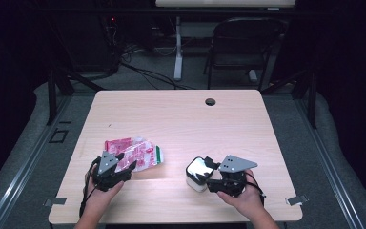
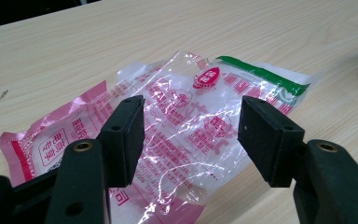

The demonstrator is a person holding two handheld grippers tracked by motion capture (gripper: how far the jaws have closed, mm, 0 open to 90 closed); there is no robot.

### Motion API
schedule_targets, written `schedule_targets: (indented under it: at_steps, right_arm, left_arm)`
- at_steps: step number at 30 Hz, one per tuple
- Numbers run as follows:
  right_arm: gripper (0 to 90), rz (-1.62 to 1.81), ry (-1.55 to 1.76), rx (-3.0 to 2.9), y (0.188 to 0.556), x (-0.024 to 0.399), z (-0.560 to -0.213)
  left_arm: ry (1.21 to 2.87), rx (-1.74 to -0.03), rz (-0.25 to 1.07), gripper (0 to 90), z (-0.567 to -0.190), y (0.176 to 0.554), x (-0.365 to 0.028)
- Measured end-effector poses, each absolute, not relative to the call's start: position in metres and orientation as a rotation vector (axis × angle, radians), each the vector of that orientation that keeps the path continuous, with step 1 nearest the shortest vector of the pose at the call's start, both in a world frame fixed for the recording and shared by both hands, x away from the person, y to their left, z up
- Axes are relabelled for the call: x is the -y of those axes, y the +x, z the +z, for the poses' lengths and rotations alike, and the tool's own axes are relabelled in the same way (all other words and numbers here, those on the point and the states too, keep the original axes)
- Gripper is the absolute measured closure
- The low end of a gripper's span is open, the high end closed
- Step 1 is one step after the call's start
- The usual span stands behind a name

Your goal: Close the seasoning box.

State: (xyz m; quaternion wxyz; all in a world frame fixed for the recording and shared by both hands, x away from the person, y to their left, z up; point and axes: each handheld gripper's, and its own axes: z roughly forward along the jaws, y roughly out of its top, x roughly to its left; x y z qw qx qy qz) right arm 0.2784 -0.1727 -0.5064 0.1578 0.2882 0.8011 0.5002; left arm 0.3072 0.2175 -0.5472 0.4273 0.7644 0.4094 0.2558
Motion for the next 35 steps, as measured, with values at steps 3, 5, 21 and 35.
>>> schedule_targets:
  at_steps: [3,5,21,35]
  right_arm:
    - [47.1,1.443,0.840,-2.279,0.279,0.175,-0.506]
    - [47.1,1.441,0.849,-2.274,0.280,0.177,-0.506]
    - [48.1,1.481,1.099,-2.125,0.297,0.220,-0.508]
    - [47.1,1.386,1.288,-2.028,0.310,0.243,-0.525]
  left_arm:
    - [1.906,-1.023,0.639,41.2,-0.547,0.307,-0.218]
    - [1.905,-1.024,0.640,41.2,-0.547,0.307,-0.218]
    - [1.898,-1.034,0.642,41.2,-0.547,0.308,-0.220]
    - [1.894,-1.047,0.653,41.1,-0.546,0.308,-0.222]
